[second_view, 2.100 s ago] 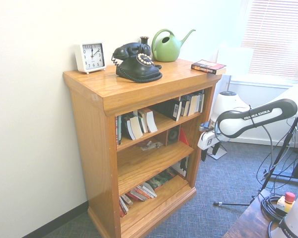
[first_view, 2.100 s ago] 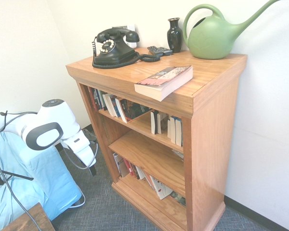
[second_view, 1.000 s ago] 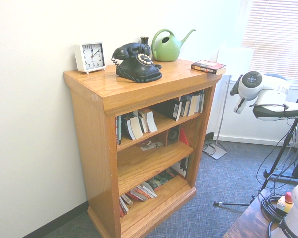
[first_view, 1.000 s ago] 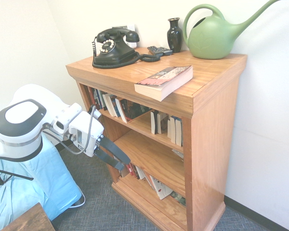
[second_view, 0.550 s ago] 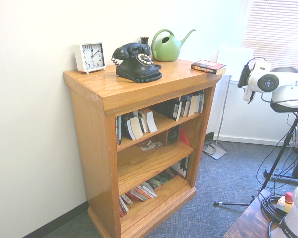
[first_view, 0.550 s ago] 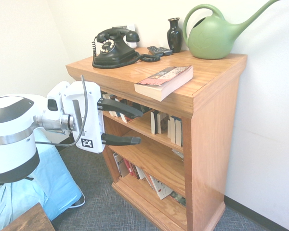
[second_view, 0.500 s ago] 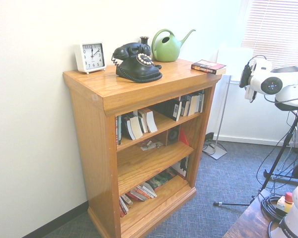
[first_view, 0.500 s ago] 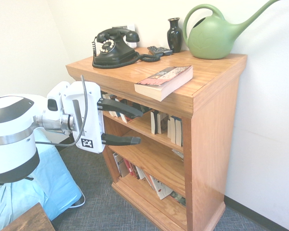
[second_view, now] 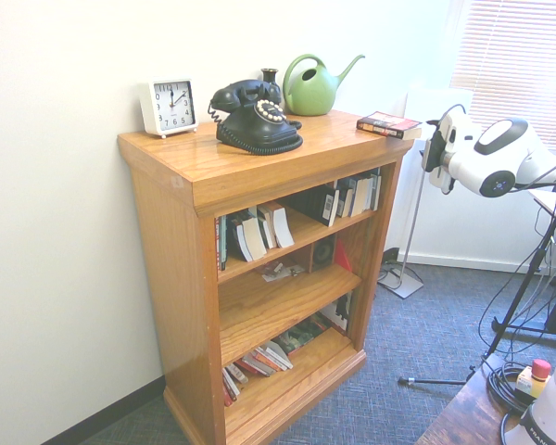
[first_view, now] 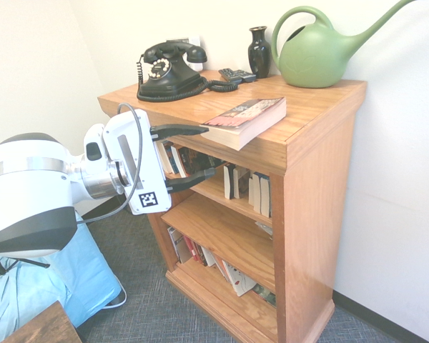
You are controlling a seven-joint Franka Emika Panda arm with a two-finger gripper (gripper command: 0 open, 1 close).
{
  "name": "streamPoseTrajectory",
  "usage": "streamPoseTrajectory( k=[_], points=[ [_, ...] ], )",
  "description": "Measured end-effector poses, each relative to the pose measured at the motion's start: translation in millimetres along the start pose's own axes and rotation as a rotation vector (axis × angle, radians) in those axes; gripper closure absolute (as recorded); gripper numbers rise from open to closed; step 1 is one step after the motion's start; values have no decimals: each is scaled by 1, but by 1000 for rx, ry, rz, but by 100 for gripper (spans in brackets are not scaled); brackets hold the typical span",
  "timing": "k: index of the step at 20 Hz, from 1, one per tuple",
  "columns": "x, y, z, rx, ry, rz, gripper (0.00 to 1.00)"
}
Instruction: Organize the shelf
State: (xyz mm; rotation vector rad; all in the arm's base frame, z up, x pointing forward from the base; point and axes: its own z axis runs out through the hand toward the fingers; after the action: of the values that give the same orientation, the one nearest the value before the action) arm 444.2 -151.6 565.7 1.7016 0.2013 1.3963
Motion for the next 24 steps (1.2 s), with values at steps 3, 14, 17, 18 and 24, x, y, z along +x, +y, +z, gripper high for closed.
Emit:
streamPoseTrajectory(
  k=[3,14,17,18,24],
  points=[
    [31,-13,4,35,51,27,0],
    [13,-2,31,44,20,0,0],
    [17,-4,37,47,28,2,0],
    [18,-5,40,46,29,1,0],
    [17,0,58,31,23,-13,100]
  ],
)
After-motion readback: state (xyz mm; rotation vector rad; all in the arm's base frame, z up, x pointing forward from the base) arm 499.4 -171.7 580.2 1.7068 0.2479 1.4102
